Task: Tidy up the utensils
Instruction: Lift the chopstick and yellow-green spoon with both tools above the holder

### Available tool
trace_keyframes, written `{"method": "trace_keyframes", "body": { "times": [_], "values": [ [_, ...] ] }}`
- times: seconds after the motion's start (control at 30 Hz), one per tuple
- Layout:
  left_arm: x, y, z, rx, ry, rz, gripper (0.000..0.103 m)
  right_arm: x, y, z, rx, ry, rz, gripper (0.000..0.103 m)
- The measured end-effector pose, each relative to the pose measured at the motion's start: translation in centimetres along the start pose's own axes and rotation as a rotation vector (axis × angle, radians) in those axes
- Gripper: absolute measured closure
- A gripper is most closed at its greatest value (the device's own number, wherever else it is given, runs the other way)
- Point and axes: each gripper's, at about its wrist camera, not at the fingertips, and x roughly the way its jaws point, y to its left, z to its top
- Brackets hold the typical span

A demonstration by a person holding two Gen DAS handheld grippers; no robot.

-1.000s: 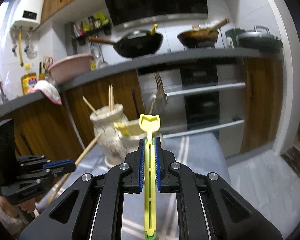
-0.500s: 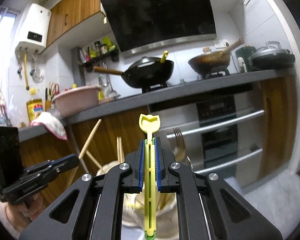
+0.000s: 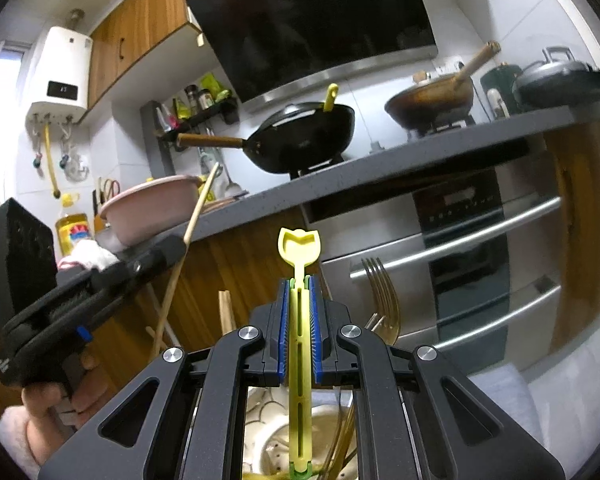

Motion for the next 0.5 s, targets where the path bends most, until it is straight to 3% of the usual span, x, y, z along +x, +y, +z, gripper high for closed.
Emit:
{"method": "trace_keyframes", "body": {
  "times": [0.23, 0.5],
  "values": [
    [1.3, -0.4, -1.2, 0.061, -0.031, 0.046, 0.098, 0.7, 0.0, -0.9, -0.024, 0.010, 0.015, 0.093],
    [-0.5, -0.1, -2.9, 0.068, -0.027, 0.042, 0.098, 1.5, 0.7, -2.1, -0.090, 0.025, -0.002, 0.092]
  ]
}}
